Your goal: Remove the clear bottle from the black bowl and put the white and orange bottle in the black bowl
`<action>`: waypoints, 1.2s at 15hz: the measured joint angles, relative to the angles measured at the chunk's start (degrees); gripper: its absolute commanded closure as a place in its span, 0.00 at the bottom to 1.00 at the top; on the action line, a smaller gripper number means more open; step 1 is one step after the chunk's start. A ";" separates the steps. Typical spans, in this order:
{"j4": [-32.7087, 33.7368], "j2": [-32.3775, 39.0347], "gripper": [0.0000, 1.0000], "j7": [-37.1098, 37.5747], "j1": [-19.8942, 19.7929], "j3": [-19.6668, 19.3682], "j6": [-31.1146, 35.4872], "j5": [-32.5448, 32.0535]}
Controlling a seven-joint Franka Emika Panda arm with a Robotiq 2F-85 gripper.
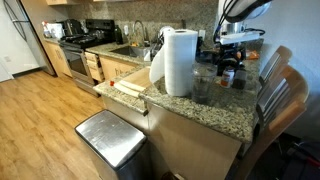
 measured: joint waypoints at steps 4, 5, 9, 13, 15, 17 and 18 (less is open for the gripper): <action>0.27 3.65 0.00 8.81 -0.03 -1.26 0.05 -4.13; 0.41 4.11 0.00 9.21 -0.03 -1.32 0.06 -4.19; 0.72 4.16 0.00 9.56 -0.02 -1.32 0.24 -4.13; 1.10 3.47 0.00 7.45 -0.28 -1.32 1.10 -2.28; 1.34 3.30 0.00 7.10 -0.45 -1.32 1.10 -1.93; 1.36 3.33 0.00 7.09 -0.43 -1.32 1.09 -1.94; 1.36 3.33 0.00 5.94 -0.39 -1.20 1.01 -1.74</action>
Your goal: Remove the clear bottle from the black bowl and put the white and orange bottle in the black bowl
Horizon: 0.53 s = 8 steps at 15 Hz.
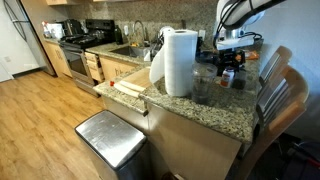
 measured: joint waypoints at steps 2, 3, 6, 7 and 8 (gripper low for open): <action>-0.01 -0.18 0.00 -5.64 0.05 0.73 0.03 2.17; -0.02 -0.48 0.00 -8.34 0.08 1.15 -0.01 3.48; -0.18 -1.46 0.00 -11.30 0.08 1.72 -0.10 4.61; -0.18 -1.50 0.00 -11.54 0.07 1.71 -0.10 4.61; -0.21 -1.49 0.00 -11.68 0.07 1.71 -0.10 4.61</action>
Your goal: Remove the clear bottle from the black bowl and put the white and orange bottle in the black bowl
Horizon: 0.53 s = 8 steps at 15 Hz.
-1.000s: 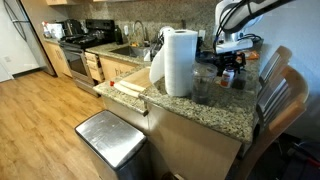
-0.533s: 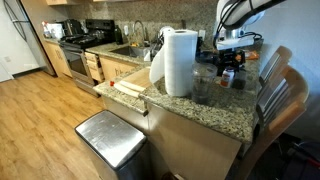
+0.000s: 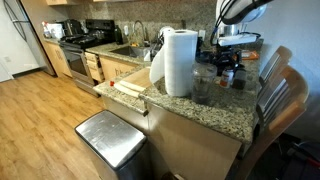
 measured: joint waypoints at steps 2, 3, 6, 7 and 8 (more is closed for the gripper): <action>0.00 0.03 0.00 -0.02 0.02 0.00 0.00 -0.03; 0.03 0.12 0.00 0.54 0.06 0.00 0.00 -0.39; 0.07 0.83 0.27 6.89 0.84 -0.06 -0.99 -5.35; 0.07 1.17 0.33 8.89 1.28 -0.05 -1.27 -7.08; 0.12 1.56 0.42 10.39 1.73 -0.05 -1.62 -8.31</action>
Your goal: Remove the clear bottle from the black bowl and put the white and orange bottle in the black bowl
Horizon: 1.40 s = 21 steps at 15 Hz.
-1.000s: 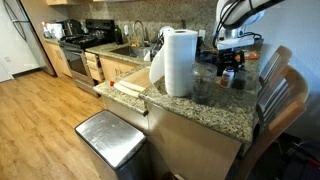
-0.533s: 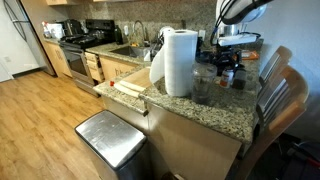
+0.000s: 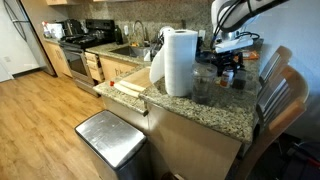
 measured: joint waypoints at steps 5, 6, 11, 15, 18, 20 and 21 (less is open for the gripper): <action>0.94 0.97 0.70 1.94 0.70 -0.02 -0.83 -1.01; 1.04 1.00 0.70 1.94 0.70 -0.07 -0.92 -1.01; 1.29 1.08 0.70 4.71 0.61 -0.95 2.19 -2.65; 1.34 1.06 0.70 7.50 0.38 -2.86 15.25 -7.81; 1.35 1.42 0.70 9.32 0.09 -4.30 24.33 -9.77; 1.47 2.00 0.70 10.04 -0.07 -5.09 28.06 -9.78; 1.51 2.26 0.70 10.29 -0.09 -5.46 29.50 -9.78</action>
